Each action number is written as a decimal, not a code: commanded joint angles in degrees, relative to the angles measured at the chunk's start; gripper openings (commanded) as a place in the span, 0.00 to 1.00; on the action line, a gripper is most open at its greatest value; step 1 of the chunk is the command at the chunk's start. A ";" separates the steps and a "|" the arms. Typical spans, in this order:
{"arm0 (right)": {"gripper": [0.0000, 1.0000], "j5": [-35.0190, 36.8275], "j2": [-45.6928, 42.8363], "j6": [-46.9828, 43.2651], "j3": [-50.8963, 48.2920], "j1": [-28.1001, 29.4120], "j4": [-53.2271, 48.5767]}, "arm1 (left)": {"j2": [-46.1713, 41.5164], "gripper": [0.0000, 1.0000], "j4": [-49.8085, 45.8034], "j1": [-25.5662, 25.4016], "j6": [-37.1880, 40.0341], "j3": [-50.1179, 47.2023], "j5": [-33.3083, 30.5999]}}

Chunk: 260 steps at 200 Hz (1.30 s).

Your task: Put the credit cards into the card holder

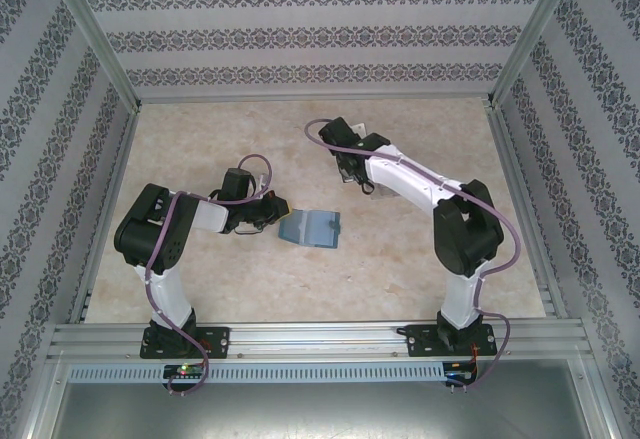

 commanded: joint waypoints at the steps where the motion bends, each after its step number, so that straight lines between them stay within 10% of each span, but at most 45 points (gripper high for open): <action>1: 0.00 -1.94 -4.92 -0.04 -2.14 -0.33 2.29 | 3.27 0.02 -5.23 -1.42 2.15 -1.13 -6.63; 27: 0.00 -8.17 -11.11 1.13 -6.97 -0.45 5.81 | 2.82 0.25 -4.86 -1.43 2.20 -1.43 -6.99; 88: 0.00 -27.74 -27.96 11.45 -25.53 -0.38 17.45 | 0.82 0.37 -6.66 -1.44 4.00 -1.48 -8.53; 158: 0.00 -51.74 -28.84 28.89 -44.54 -0.74 43.58 | -2.55 0.37 -12.19 -1.32 7.35 -0.79 -12.93; 260: 0.00 -59.96 -15.79 33.57 -47.54 -2.23 51.52 | -6.37 0.20 -16.59 -1.26 10.33 -0.28 -15.78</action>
